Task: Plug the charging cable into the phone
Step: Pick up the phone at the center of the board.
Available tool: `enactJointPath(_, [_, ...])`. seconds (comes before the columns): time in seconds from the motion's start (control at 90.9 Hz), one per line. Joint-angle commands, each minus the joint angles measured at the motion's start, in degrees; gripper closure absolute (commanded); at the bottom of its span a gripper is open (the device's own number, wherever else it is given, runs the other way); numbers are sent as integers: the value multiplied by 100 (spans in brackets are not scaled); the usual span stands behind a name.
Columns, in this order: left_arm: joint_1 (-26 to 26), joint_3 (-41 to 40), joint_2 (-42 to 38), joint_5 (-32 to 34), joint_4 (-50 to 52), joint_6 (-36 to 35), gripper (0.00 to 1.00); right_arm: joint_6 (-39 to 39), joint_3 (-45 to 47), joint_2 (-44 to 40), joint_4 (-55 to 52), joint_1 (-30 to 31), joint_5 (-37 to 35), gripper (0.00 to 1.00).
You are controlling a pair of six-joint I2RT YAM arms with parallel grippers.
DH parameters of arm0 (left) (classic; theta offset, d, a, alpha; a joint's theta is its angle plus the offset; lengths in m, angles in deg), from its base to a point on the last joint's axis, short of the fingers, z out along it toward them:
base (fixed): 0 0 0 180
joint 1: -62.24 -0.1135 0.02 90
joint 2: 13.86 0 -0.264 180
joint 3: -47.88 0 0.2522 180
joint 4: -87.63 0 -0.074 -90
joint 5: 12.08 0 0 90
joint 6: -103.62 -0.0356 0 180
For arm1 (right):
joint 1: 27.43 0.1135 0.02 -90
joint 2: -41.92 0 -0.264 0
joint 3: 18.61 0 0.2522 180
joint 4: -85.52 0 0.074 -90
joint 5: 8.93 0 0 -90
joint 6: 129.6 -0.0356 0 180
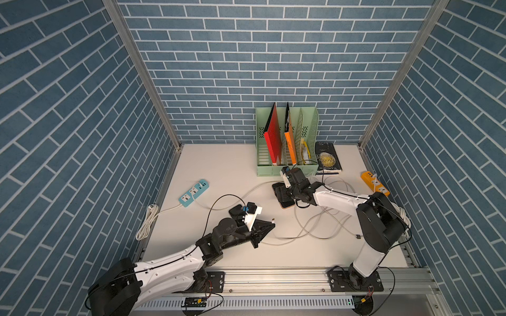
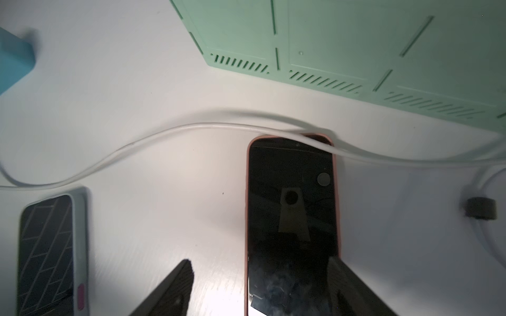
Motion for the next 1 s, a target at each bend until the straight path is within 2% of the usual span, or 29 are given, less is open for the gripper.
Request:
enactJointPath(0.0, [5,-141,-188,130,146,22,100,230,-390,431,-591,-16,-431,18])
enactJointPath(0.11, [8,-169,-290,98,176,34,100,280,-506,627,-599,-19,-573,11])
enactJointPath(0.407, [8,-101,-168,59,164,47,100,330,-600,987,-593,-29,-437,10])
enactJointPath(0.759, [10,-50,-99,56,194,54,100,386,-782,1353,-879,-34,-563,17])
enactJointPath(0.99, [8,-87,-30,64,113,79,100,311,-764,1372,-939,-28,-710,29])
